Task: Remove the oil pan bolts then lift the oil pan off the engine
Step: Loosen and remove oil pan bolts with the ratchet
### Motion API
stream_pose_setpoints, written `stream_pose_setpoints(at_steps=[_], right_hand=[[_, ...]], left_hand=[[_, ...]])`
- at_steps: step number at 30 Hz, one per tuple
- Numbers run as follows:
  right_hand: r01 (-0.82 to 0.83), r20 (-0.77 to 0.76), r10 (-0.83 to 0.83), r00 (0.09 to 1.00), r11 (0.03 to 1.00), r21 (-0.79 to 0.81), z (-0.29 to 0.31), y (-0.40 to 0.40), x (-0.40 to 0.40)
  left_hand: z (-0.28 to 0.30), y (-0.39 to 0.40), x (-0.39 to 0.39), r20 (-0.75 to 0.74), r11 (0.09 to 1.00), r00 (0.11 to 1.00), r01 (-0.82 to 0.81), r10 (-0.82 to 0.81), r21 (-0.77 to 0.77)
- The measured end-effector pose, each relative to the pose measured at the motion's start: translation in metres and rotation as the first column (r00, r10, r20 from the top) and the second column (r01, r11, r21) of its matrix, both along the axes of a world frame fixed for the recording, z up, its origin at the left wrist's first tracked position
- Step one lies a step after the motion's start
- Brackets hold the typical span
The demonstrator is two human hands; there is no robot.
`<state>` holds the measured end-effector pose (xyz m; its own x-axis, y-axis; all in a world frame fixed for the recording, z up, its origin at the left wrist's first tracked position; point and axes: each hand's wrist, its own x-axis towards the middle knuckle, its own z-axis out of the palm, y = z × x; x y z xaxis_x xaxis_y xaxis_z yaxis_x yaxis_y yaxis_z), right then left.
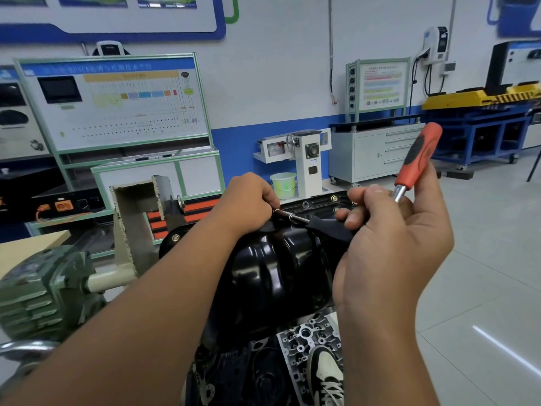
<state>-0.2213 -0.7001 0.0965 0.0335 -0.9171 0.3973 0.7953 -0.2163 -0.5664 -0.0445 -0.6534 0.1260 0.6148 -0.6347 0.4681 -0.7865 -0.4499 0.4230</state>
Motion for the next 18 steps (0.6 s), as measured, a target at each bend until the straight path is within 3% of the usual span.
stream_pose_setpoints(at_steps=[6,9,13,18], right_hand=[[0.004,0.031,-0.003,1.0,1.0,-0.021,0.0,-0.005,0.006],[-0.085,0.029,0.089,0.996,0.987,-0.134,-0.002,-0.009,0.004],[-0.29,-0.138,0.257,0.957,0.89,-0.352,-0.003,-0.023,-0.008],[-0.405,-0.215,0.346,0.913,0.83,-0.383,0.0,-0.022,-0.012]], left_hand=[[0.001,0.0,-0.001,-0.026,1.0,1.0,-0.003,0.003,0.015],[0.001,0.0,0.0,-0.048,1.0,0.999,-0.006,0.007,0.008],[0.0,-0.001,0.001,-0.057,1.0,0.998,-0.004,0.004,-0.001],[0.0,-0.002,0.003,-0.058,1.0,0.998,0.005,-0.006,-0.014]])
